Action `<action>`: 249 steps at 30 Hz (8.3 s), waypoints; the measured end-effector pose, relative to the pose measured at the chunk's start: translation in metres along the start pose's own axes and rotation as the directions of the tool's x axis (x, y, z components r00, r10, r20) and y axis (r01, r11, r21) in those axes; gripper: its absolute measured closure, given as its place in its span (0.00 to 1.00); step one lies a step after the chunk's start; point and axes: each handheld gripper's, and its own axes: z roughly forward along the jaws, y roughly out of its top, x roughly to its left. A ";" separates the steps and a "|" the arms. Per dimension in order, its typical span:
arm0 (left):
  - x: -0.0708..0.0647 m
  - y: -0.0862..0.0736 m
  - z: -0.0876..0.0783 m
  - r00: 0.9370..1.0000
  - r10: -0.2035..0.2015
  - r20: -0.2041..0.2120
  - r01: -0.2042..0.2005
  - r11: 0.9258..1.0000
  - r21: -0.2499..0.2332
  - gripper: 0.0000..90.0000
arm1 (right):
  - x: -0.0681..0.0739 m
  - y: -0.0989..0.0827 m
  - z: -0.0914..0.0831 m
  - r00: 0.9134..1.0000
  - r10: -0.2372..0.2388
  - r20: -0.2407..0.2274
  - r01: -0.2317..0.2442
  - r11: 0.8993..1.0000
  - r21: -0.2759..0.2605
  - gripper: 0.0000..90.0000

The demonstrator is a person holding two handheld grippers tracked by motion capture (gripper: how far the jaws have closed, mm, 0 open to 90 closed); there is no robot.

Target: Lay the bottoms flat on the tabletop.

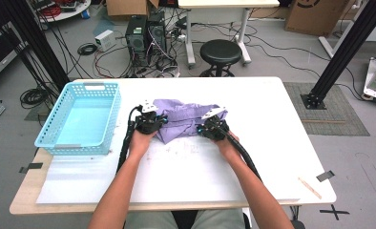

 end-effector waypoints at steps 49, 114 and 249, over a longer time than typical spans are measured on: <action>-0.006 -0.008 -0.036 0.999 -0.039 0.021 0.041 0.990 -0.135 0.59 | -0.014 -0.022 -0.065 0.994 -0.102 -0.032 0.101 0.994 -0.036 0.92; -0.002 -0.026 -0.007 0.999 0.052 -0.005 -0.051 0.988 0.143 0.71 | -0.010 -0.048 -0.071 0.992 0.128 -0.010 -0.128 0.986 -0.110 0.64; -0.020 -0.033 -0.058 0.999 0.024 0.028 -0.022 0.998 -0.052 0.57 | -0.029 -0.056 -0.090 0.986 0.139 0.090 -0.119 0.973 -0.199 0.77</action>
